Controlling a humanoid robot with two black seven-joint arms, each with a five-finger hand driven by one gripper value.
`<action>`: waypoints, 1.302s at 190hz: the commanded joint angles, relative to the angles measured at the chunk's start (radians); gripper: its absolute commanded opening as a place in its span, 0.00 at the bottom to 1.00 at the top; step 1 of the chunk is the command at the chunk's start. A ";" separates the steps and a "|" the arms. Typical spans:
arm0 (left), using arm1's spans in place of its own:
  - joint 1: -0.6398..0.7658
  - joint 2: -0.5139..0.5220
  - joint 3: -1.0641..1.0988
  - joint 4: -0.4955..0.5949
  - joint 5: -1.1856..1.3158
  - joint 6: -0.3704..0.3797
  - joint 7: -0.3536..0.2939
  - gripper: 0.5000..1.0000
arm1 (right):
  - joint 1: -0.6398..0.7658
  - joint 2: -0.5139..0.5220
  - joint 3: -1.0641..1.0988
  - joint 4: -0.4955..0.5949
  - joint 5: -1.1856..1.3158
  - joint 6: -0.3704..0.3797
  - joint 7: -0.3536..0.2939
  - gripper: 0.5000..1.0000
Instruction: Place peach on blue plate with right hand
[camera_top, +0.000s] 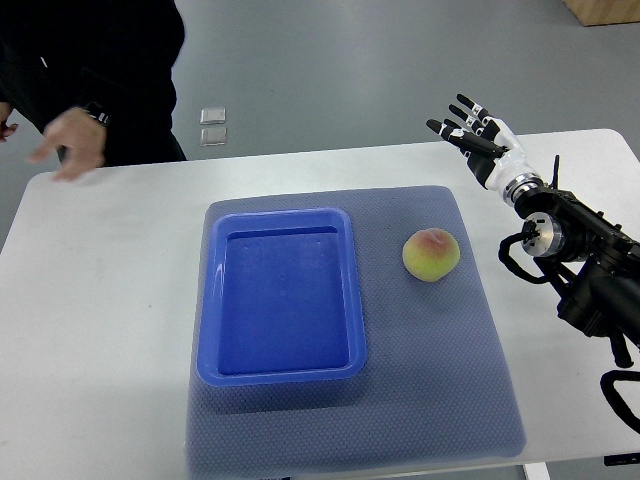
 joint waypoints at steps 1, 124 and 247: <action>0.000 0.000 -0.001 0.000 -0.001 0.000 0.000 1.00 | 0.000 0.000 0.000 0.000 0.000 0.000 0.000 0.86; -0.002 0.000 0.002 0.000 -0.004 0.001 0.002 1.00 | 0.006 -0.012 -0.019 0.003 -0.011 0.011 -0.002 0.86; -0.002 0.000 0.003 0.000 -0.004 0.004 0.002 1.00 | 0.115 -0.166 -0.275 0.017 -0.129 0.179 0.012 0.86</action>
